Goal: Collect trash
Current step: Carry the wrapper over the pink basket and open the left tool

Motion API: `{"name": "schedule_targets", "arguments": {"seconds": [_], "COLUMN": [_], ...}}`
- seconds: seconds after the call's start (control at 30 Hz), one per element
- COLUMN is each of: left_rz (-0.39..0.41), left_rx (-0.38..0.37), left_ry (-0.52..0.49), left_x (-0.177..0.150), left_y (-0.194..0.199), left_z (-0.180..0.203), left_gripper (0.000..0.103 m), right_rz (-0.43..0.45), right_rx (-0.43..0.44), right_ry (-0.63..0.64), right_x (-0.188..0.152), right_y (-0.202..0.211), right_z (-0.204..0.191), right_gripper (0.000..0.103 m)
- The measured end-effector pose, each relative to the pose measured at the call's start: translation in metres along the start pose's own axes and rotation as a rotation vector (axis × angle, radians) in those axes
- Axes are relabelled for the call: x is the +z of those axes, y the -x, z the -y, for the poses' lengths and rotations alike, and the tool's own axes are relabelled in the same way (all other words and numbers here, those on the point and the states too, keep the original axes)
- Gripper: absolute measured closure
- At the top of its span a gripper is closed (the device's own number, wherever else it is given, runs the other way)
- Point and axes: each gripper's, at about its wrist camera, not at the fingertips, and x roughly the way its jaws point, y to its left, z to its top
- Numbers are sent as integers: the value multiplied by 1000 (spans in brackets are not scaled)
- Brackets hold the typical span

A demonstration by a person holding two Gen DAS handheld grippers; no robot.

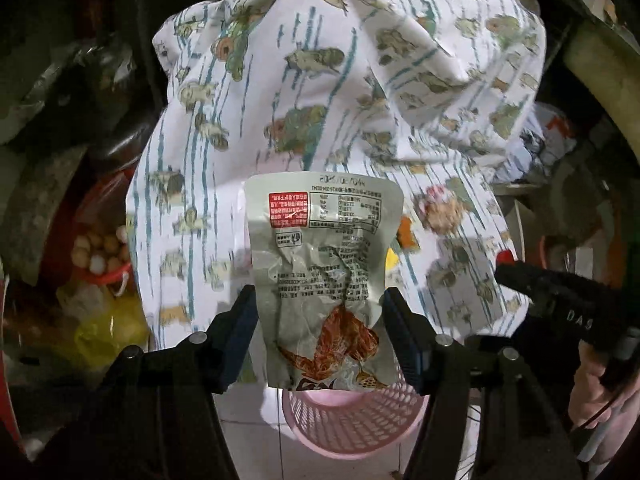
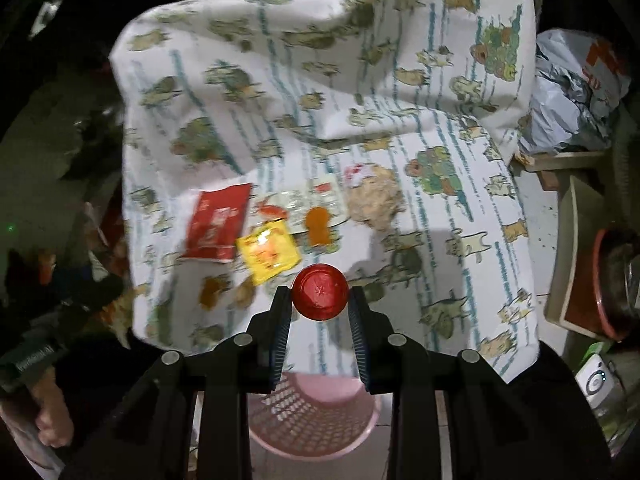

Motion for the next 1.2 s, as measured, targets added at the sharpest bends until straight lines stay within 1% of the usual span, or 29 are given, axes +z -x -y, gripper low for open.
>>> {"name": "schedule_targets", "arguments": {"seconds": [0.1,0.2,0.3,0.4,0.5,0.67,0.77,0.83,0.87,0.97,1.1,1.13,1.2], "left_rz": [-72,-164,-266,-339,-411,-475,-493,-499,-507,-522,-529,-525,-520], "left_rx": [-56,-90,-123,-114,-91,-36,-5,24,26,19,7,9,19], "left_ry": [20,24,37,32,-19,-52,-71,-87,-91,-98,-65,-52,-48], "left_x": [-26,-49,-70,-90,-110,-128,-140,-147,-152,-161,-163,-162,-160], "left_y": [-6,-19,-40,-59,-79,-113,-137,-151,-158,-174,-185,-186,-189], "left_z": [5,12,19,26,33,42,49,55,56,58,54,53,51], "left_gripper": [42,42,42,41,41,41,41,41,41,41,40,39,34], "right_rz": [6,-24,-68,-135,-176,-237,-238,-246,-252,-273,-344,-352,-365], "right_rx": [32,97,136,176,182,127,51,64,73,77,121,124,116], "right_ry": [22,20,-8,-47,-74,-72,-52,-54,-63,-88,-130,-134,-127], "right_x": [-12,-24,-36,-47,-58,-68,-71,-72,-72,-74,-80,-81,-83], "right_y": [8,7,-1,-14,-26,-52,-64,-70,-73,-82,-100,-103,-110], "right_z": [-12,-19,-18,-15,-10,-3,-3,-1,1,8,17,18,19], "right_gripper": [72,72,72,72,72,72,72,72,72,72,72,72,72]}}
